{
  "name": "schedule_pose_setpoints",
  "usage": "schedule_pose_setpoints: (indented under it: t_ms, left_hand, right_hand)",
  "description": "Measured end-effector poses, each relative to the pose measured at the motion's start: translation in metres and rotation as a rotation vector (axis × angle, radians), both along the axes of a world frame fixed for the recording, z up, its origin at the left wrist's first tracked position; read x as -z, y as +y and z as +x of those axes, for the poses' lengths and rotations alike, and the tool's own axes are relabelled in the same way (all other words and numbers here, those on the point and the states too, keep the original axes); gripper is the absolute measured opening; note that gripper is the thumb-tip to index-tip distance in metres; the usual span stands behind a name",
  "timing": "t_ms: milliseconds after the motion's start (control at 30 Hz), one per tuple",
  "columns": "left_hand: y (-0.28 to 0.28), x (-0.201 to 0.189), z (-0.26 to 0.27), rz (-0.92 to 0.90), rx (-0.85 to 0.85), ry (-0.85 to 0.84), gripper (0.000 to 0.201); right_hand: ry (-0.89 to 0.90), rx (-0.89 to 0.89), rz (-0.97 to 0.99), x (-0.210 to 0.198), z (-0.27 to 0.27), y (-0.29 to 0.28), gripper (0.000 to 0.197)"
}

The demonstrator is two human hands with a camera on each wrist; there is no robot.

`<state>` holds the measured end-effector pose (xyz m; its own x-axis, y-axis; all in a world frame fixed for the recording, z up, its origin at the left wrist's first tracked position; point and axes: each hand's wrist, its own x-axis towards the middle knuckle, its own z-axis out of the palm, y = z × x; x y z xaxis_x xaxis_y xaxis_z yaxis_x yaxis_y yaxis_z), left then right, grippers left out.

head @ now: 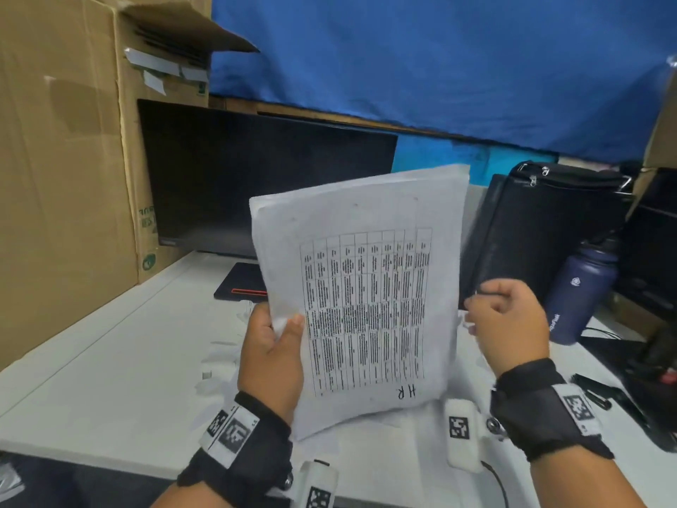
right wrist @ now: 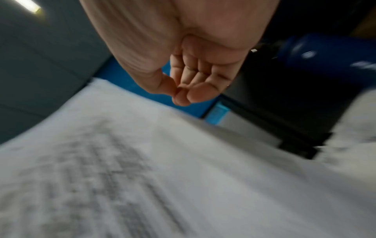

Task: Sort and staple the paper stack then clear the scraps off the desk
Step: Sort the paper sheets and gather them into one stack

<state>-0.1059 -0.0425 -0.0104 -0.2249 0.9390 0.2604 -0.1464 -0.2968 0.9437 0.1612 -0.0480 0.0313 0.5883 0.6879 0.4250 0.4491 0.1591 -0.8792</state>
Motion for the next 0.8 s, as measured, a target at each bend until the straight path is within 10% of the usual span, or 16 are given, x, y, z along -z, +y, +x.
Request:
schedule_pose_setpoints:
  t_ms: [267, 633, 800]
  left_hand:
    - [0.010, -0.022, -0.023, 0.042, -0.087, -0.095, 0.020]
    - [-0.009, -0.029, -0.007, 0.095, -0.002, -0.042, 0.024]
    - [-0.026, -0.015, 0.015, 0.074, 0.147, 0.008, 0.032]
  right_hand:
    - [0.057, -0.226, -0.619, 0.072, 0.026, 0.004, 0.009]
    - [0.191, -0.322, -0.046, 0.010, 0.005, -0.030, 0.028]
    - [-0.026, -0.286, 0.084, 0.006, -0.020, -0.065, 0.028]
